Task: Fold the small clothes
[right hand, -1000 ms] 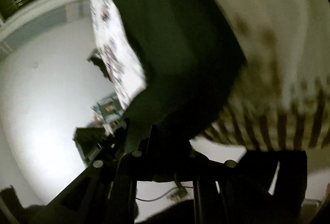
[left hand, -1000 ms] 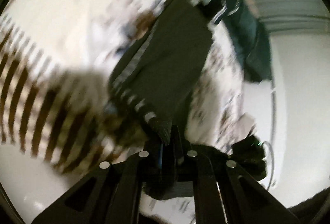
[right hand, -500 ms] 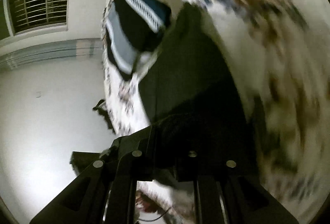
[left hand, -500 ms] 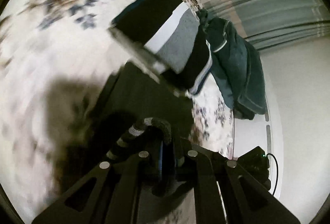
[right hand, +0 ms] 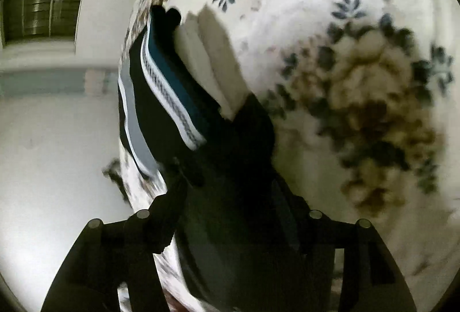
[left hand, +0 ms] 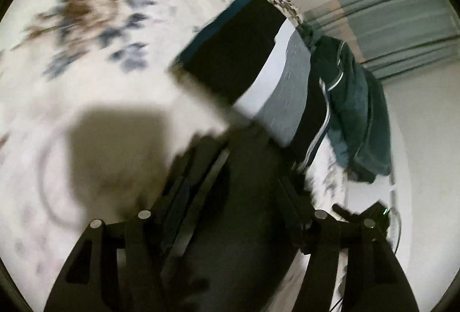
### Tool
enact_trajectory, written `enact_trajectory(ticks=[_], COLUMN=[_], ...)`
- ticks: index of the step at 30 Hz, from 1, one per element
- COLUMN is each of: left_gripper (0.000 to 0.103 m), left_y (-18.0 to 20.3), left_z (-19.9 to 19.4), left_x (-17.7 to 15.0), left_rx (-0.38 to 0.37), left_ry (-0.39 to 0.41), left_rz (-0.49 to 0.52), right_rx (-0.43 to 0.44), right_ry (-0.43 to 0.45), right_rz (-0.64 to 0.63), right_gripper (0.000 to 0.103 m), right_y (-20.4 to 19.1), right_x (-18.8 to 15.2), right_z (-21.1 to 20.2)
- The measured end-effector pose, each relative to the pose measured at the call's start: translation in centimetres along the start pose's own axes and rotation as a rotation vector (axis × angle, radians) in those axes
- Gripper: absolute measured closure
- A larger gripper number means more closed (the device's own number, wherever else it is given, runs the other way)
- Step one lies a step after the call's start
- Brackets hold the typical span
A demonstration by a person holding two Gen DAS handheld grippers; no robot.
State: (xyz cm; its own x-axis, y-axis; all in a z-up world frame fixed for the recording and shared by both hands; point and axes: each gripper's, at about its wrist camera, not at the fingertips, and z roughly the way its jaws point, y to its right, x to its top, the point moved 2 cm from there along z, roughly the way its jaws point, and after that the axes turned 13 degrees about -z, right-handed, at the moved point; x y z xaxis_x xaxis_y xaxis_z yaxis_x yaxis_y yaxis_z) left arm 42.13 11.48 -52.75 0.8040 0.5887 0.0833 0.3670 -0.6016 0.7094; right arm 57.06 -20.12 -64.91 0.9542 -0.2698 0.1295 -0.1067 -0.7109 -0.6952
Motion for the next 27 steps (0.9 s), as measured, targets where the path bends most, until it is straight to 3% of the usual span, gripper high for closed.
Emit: enact_trajectory(ticks=[2,6,9,10,11,14,17,19,20,21,22,23,25,27], left_gripper=[0.043,0.038,0.025,0.025,0.025,0.025,0.025,0.025,0.025,0.045,0.070,0.072,0.078,0.080], left_y=[-1.7,-5.4,-7.5,-7.9,-8.2,-8.4,-8.3,-7.8,-7.4,-6.9,-6.9,-6.9,-6.3,-5.2], left_z=[-2.0,-4.7,-3.7,-3.0,-1.9,1.9,5.4,5.8,5.6,5.5,5.3,5.2,4.2,3.1], left_x=[-2.9,-9.5,-13.7,-14.4,-15.0,-15.3,-14.1,-13.3,-12.9,-12.3,-11.9,-11.5,-10.5,-9.7], left_rx=[0.011,0.044,-0.002,-0.025,-0.073,-0.124,-0.081,-0.093,-0.099,-0.087,-0.072,-0.073,-0.079,-0.068], left_ry=[0.012,0.015,-0.020,-0.022,-0.024,0.010,0.062,0.166,0.206,0.229,0.232,0.226,0.198,0.160], left_rz=[-0.024,-0.095,-0.182,-0.214,-0.256,-0.310,-0.328,-0.352,-0.368,-0.379,-0.385,-0.389,-0.376,-0.320], right_rx=[-0.036,-0.003,0.063,0.078,0.102,0.168,0.191,0.179,0.181,0.182,0.157,0.158,0.161,0.170], right_ry=[-0.076,-0.187,-0.220,-0.223,-0.231,-0.278,-0.334,-0.339,-0.330,-0.313,-0.307,-0.303,-0.261,-0.202], right_rz=[-0.063,-0.125,-0.153,-0.160,-0.168,-0.226,-0.252,-0.276,-0.276,-0.269,-0.255,-0.240,-0.193,-0.154], right_gripper=[0.029,0.028,0.025,0.021,0.020,0.020,0.019,0.018,0.022,0.031,0.058,0.074,0.085,0.087], right_y=[0.9,2.8,3.4,3.5,3.4,2.7,1.8,1.0,0.6,0.3,0.2,0.3,0.6,0.5], right_x=[-1.5,-2.5,-0.9,-0.1,0.7,2.8,3.8,4.0,4.1,4.1,4.1,3.8,3.1,1.9], right_z=[0.4,2.0,4.2,5.1,5.9,9.3,12.9,14.1,14.4,14.5,14.6,14.5,13.3,11.0])
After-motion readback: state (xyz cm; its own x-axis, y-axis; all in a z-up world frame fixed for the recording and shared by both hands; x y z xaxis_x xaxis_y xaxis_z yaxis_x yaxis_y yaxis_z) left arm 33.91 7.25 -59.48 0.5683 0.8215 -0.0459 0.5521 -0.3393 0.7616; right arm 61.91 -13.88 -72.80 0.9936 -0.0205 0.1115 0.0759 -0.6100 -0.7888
